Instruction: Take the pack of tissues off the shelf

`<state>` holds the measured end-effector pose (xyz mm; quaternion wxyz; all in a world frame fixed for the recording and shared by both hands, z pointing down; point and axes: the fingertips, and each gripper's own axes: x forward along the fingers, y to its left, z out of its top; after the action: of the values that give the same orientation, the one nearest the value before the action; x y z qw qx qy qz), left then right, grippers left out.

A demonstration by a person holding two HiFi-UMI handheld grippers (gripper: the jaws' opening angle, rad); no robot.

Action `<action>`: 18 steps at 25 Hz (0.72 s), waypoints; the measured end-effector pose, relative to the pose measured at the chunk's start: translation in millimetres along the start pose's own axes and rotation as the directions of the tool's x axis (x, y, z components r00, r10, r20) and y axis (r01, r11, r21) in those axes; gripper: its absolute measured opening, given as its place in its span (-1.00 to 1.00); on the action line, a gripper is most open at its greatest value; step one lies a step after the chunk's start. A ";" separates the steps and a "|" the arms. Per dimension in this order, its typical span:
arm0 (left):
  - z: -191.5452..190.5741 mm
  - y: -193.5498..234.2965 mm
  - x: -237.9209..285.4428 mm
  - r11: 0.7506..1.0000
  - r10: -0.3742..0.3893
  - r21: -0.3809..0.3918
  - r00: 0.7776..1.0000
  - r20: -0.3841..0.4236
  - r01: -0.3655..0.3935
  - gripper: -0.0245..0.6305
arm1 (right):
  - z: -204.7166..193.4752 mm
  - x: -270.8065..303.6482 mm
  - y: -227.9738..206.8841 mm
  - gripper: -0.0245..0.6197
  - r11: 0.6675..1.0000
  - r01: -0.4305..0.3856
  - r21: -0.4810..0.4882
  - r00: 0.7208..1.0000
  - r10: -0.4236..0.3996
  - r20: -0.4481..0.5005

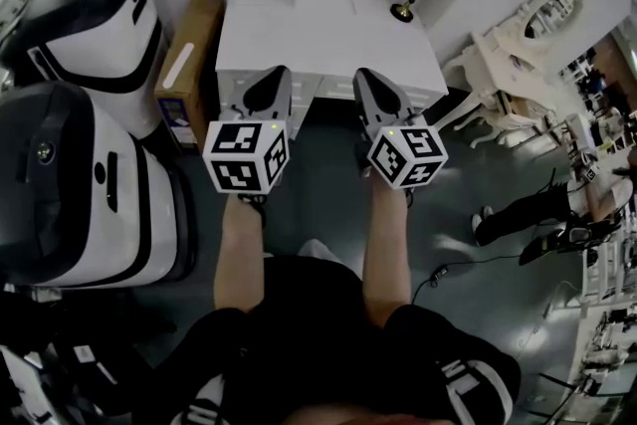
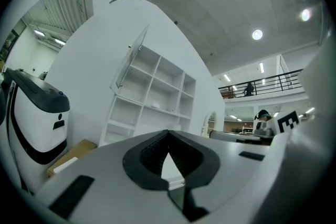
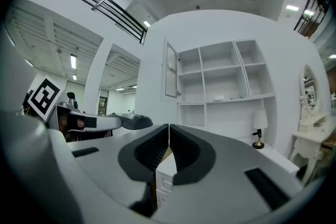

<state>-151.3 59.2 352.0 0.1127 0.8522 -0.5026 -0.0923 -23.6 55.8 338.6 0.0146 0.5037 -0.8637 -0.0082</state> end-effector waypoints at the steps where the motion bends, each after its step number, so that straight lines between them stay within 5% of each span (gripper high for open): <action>1: -1.2 1.4 0.7 1.000 0.003 -0.010 1.000 0.006 -0.003 -0.89 | -2.2 -2.2 0.1 -0.85 1.000 0.003 -0.002 1.000 -0.003 -0.003; 10: -28.2 -22.5 30.6 0.997 -0.048 -0.057 0.998 -0.038 0.046 -0.89 | -19.5 -36.4 -55.0 -0.85 0.991 0.130 0.039 0.991 -0.129 -0.040; 18: -37.9 -4.4 48.4 1.000 -0.010 -0.029 0.998 -0.067 0.008 -0.89 | -36.7 -1.8 -60.1 -0.85 0.994 0.073 0.083 0.997 -0.069 -0.044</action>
<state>-114.2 22.6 385.0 0.1414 0.8554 -0.4932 -0.0713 30.8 27.8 373.5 0.0109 0.5343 -0.8444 0.0381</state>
